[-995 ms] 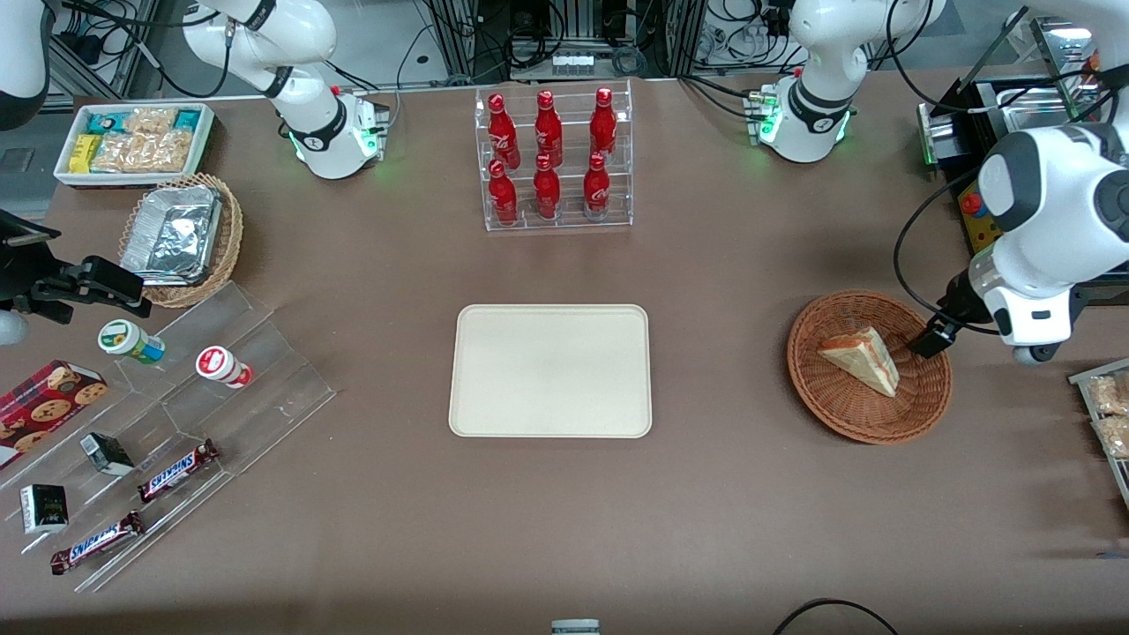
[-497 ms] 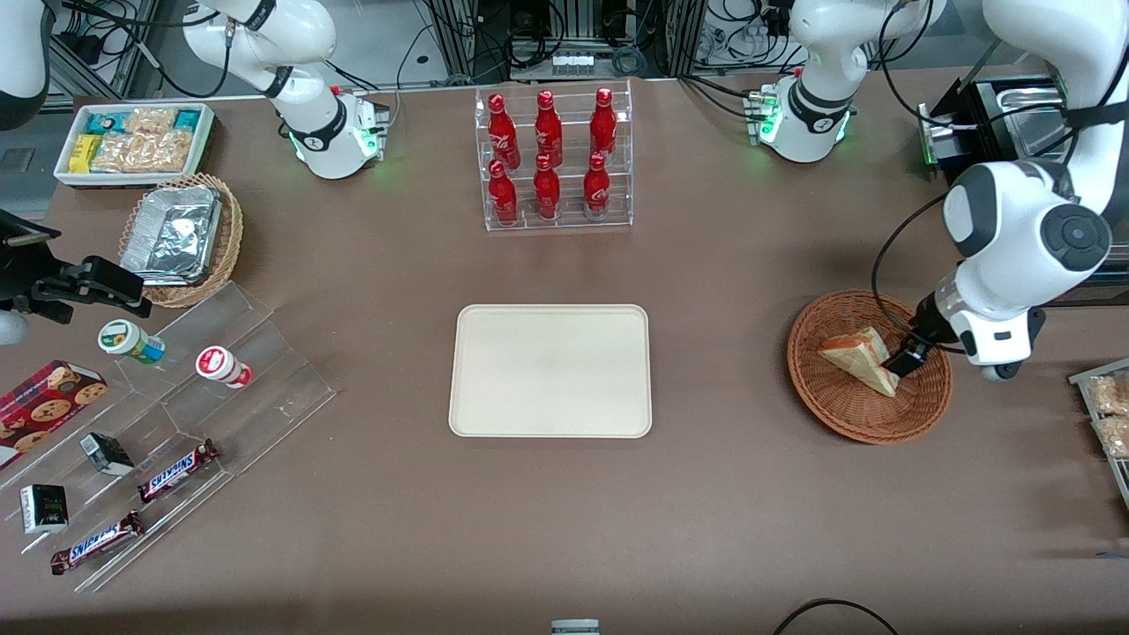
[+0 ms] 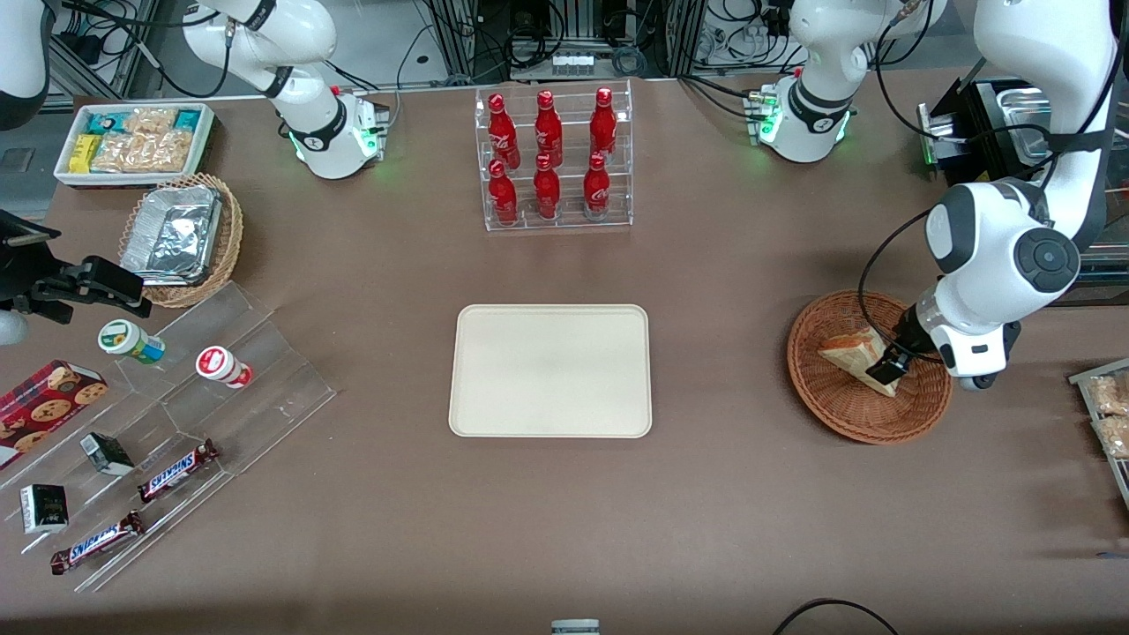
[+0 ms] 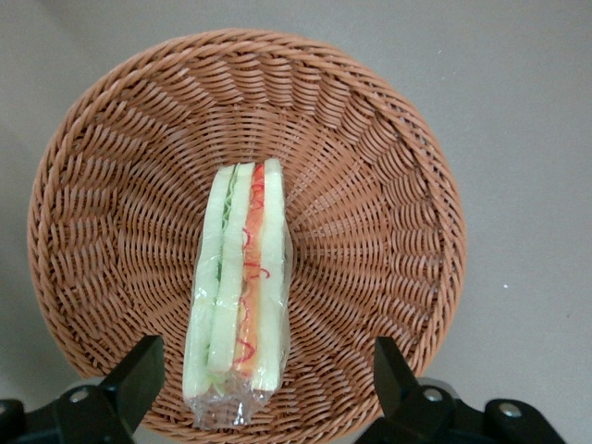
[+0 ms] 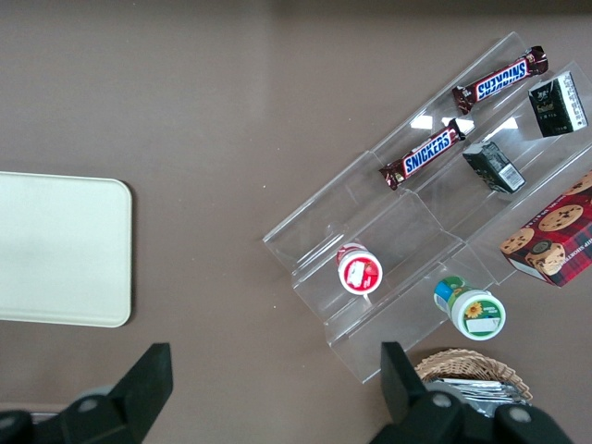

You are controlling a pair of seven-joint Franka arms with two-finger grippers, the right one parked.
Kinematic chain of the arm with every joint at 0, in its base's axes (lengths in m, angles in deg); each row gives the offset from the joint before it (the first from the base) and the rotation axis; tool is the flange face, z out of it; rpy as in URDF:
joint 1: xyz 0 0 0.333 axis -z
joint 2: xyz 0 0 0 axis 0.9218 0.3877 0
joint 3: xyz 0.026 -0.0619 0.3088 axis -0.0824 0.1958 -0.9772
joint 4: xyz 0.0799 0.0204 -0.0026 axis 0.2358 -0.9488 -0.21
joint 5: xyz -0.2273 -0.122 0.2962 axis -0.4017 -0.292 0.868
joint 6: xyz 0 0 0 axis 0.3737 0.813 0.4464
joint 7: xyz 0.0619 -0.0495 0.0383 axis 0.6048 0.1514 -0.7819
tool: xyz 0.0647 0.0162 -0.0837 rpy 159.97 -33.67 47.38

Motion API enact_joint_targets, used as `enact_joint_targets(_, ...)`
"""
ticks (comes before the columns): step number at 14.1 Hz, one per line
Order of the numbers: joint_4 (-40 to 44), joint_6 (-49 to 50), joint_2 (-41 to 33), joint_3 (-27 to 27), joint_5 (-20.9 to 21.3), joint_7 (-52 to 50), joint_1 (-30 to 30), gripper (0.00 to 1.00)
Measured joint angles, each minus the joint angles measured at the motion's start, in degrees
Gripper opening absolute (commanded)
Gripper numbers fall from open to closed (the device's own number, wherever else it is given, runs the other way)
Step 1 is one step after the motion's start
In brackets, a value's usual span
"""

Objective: Place sandwich from basket to tray
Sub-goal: 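Close the left gripper on the sandwich's wrapped end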

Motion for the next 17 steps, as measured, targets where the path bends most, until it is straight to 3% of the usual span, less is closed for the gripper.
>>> enact_joint_targets(17, -2.4, -2.0, 3.3, 0.0, 0.0, -2.1, 0.0, 1.0)
